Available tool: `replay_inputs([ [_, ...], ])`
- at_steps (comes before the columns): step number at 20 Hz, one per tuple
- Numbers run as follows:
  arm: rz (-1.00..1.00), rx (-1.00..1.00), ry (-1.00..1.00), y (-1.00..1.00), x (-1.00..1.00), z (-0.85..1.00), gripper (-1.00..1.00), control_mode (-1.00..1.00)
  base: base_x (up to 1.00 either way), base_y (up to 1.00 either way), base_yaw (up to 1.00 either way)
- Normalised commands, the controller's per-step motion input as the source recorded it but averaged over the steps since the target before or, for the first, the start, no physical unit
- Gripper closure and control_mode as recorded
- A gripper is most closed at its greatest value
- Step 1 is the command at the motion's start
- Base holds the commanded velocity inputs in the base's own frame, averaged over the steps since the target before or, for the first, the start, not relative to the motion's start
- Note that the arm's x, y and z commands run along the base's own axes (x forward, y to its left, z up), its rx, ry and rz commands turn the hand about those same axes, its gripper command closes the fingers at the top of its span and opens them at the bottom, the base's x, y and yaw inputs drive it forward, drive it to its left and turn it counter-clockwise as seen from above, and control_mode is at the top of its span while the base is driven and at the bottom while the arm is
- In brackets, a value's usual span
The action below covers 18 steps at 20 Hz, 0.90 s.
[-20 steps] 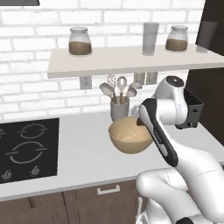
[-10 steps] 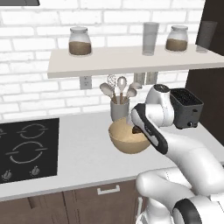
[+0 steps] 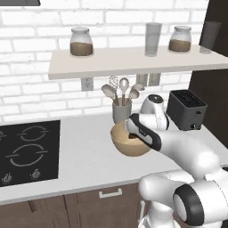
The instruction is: Open the cabinet, pick up the bread from the cabinet and place it in the basket. Then move the basket to the dining counter.
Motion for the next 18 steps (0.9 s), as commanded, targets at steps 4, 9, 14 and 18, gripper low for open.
replay_inputs([
  [4, 0.0, 0.0, 0.03, 0.0, 0.55, -0.32, 1.0, -1.0, 0.0, 0.0, 0.0],
  [9, 0.0, 0.0, 0.03, 0.0, 0.28, -0.49, -1.0, -1.0, 0.0, 0.0, 0.0],
  [14, 0.0, 0.0, 0.0, 0.03, 0.15, -0.29, -1.0, -1.0, 0.0, 0.0, 0.0],
  [18, 0.0, 0.0, -0.02, 0.0, 0.13, -0.08, -1.0, -1.0, 0.0, 0.0, 0.0],
])
